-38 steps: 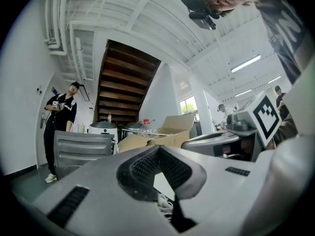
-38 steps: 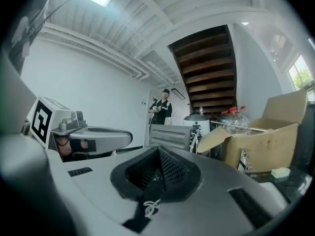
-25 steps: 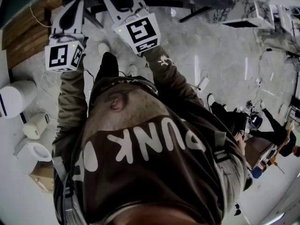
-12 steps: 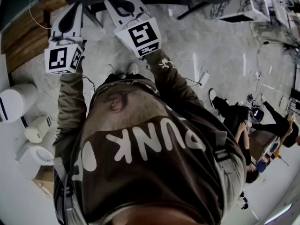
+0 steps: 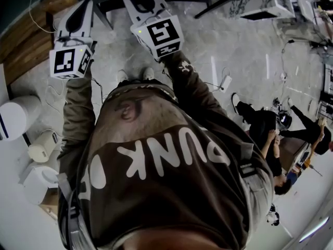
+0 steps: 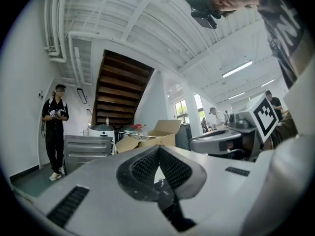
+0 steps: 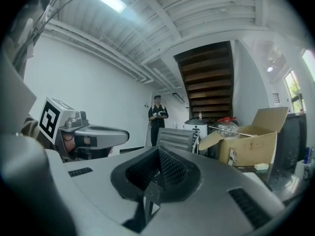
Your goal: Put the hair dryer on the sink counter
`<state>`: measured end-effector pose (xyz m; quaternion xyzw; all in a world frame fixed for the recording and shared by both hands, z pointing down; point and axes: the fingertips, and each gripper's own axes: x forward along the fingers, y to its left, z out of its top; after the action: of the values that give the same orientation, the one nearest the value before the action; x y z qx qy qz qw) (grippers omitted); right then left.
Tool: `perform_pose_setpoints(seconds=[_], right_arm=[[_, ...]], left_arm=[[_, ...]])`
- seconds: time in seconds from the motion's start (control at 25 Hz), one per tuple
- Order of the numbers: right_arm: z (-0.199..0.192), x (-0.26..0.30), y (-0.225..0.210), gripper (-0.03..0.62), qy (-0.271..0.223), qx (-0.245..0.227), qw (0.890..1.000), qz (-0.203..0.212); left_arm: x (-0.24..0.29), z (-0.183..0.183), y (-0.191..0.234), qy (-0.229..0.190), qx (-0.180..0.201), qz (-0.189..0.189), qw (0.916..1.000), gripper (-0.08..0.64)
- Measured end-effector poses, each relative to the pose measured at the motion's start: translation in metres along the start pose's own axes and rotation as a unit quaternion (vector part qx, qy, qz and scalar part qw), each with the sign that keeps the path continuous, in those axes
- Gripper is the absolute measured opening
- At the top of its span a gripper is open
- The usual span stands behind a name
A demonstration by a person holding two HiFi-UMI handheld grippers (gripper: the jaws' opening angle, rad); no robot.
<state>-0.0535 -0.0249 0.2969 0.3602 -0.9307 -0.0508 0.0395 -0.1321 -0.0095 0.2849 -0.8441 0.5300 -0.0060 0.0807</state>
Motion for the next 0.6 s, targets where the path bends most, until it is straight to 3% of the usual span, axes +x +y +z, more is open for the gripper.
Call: perform_pose_setpoints(seconds=[0.6], right_arm=[[0.007, 0.000, 0.012, 0.008, -0.005, -0.007, 1.000, 0.000]], left_arm=[[-0.013, 0.007, 0.002, -0.007, -0.001, 0.007, 0.9999, -0.006]])
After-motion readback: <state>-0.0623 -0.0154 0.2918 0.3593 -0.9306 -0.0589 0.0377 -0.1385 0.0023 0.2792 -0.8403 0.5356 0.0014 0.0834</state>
